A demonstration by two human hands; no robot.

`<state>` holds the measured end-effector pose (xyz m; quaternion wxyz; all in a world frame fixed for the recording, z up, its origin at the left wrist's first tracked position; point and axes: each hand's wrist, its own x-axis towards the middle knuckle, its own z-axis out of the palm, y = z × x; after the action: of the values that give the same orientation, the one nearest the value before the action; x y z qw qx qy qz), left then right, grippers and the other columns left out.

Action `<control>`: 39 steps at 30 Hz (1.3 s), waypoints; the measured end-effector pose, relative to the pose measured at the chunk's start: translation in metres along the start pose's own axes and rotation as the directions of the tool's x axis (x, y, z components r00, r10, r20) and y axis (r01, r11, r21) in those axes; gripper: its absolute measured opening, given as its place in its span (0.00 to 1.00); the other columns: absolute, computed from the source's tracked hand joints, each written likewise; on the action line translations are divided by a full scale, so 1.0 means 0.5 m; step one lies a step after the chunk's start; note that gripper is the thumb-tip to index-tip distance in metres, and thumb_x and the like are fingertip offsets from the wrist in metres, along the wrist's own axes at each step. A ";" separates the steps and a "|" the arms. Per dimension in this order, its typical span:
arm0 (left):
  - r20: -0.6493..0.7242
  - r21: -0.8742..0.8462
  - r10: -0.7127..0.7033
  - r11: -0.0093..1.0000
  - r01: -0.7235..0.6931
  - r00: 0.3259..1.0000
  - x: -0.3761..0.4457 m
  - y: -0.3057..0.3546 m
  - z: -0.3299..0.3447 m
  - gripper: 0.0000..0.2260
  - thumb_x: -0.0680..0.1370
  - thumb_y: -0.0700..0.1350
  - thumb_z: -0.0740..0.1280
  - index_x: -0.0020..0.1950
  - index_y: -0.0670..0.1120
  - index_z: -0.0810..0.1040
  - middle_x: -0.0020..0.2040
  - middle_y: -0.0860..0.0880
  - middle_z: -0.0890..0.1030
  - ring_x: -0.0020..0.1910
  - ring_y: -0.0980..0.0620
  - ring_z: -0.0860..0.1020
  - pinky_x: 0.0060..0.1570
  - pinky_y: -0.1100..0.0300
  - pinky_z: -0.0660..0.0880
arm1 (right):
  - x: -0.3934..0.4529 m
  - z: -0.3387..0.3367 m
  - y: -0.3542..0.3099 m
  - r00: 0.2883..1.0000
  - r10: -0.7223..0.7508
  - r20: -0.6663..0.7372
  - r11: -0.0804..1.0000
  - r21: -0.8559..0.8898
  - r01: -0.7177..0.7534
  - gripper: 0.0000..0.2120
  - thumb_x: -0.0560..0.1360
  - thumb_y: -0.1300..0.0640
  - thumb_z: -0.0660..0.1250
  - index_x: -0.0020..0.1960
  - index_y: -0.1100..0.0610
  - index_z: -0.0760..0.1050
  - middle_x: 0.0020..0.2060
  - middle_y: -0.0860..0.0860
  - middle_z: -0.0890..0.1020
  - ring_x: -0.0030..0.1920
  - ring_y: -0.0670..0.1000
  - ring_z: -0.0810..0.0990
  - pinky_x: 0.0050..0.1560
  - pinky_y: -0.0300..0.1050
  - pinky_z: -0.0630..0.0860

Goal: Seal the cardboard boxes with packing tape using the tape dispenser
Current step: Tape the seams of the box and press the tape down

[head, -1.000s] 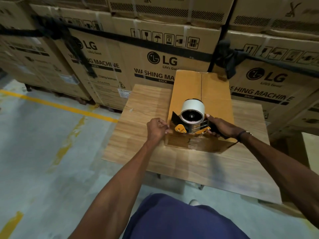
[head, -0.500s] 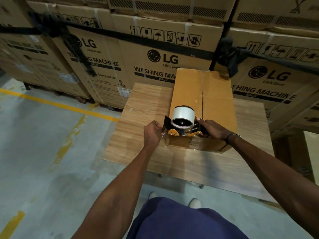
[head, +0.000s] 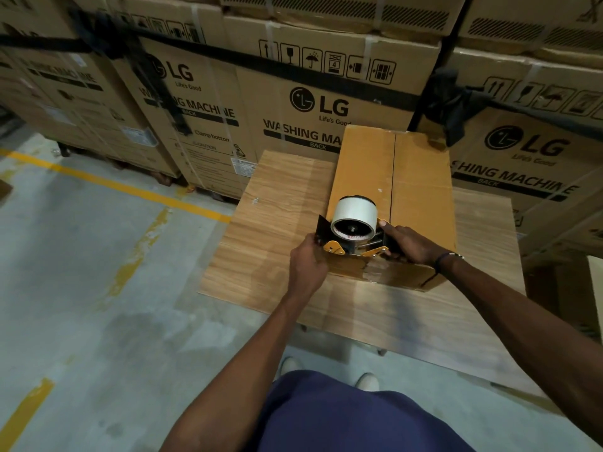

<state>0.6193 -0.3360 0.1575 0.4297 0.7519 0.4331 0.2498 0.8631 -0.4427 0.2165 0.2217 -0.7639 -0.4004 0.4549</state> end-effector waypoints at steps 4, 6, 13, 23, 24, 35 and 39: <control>0.060 -0.079 -0.044 0.996 0.049 0.997 -0.008 -0.006 0.016 0.21 0.72 0.36 0.70 0.63 0.48 0.77 0.49 0.54 0.85 0.50 0.52 0.83 0.47 0.54 0.81 | 0.005 0.000 0.007 1.000 0.003 0.003 1.000 -0.013 -0.003 0.37 0.81 0.29 0.45 0.39 0.56 0.78 0.31 0.48 0.82 0.30 0.45 0.76 0.42 0.45 0.72; 0.081 -0.101 -0.064 0.992 0.072 0.995 -0.009 -0.004 0.015 0.23 0.72 0.37 0.72 0.66 0.48 0.76 0.51 0.57 0.84 0.52 0.53 0.82 0.49 0.58 0.80 | 0.007 0.000 0.008 1.000 0.004 0.009 1.000 -0.015 -0.003 0.37 0.81 0.28 0.45 0.39 0.55 0.78 0.31 0.48 0.82 0.29 0.45 0.76 0.42 0.45 0.72; 0.146 -0.056 -0.017 0.998 0.026 0.989 -0.028 -0.016 0.029 0.33 0.72 0.39 0.75 0.75 0.48 0.69 0.65 0.53 0.79 0.66 0.53 0.76 0.59 0.62 0.74 | 0.000 -0.004 0.004 1.000 0.011 0.021 0.999 -0.031 -0.010 0.37 0.82 0.29 0.45 0.40 0.56 0.77 0.32 0.48 0.81 0.31 0.47 0.76 0.41 0.43 0.73; 0.330 0.628 0.080 0.725 -0.282 0.941 -0.032 -0.025 0.007 0.41 0.74 0.43 0.71 0.83 0.47 0.53 0.83 0.48 0.57 0.83 0.45 0.51 0.79 0.36 0.47 | -0.015 -0.016 -0.006 0.997 -0.029 0.074 0.998 -0.057 0.033 0.39 0.80 0.27 0.42 0.38 0.57 0.76 0.33 0.52 0.79 0.32 0.49 0.73 0.40 0.43 0.72; 0.339 0.657 0.071 0.696 -0.290 0.938 -0.032 -0.021 0.005 0.41 0.74 0.43 0.71 0.83 0.47 0.53 0.83 0.48 0.57 0.83 0.44 0.50 0.78 0.36 0.46 | -0.016 -0.015 -0.005 0.997 -0.036 0.066 0.996 -0.077 0.041 0.39 0.81 0.28 0.42 0.38 0.57 0.76 0.33 0.53 0.79 0.33 0.50 0.74 0.41 0.44 0.72; 0.310 0.722 0.030 0.643 -0.256 0.950 -0.042 -0.007 0.013 0.49 0.73 0.39 0.71 0.85 0.50 0.43 0.85 0.52 0.46 0.84 0.44 0.47 0.78 0.35 0.47 | -0.070 -0.083 0.053 0.999 -0.040 -0.029 0.958 -0.286 0.031 0.41 0.83 0.33 0.41 0.50 0.65 0.79 0.40 0.59 0.82 0.40 0.56 0.79 0.48 0.51 0.72; 0.300 0.734 0.034 0.630 -0.253 0.953 -0.045 -0.006 0.013 0.50 0.73 0.41 0.73 0.85 0.50 0.43 0.85 0.52 0.46 0.84 0.44 0.48 0.78 0.34 0.49 | -0.109 -0.142 0.127 0.995 0.018 -0.102 0.956 -0.290 -0.047 0.32 0.84 0.35 0.44 0.44 0.57 0.76 0.40 0.57 0.81 0.42 0.57 0.79 0.52 0.54 0.73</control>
<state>0.6118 -0.3573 0.1516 0.1024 0.9205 0.3763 -0.0226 0.9369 -0.5222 0.2349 0.1180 -0.8162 -0.4392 0.3564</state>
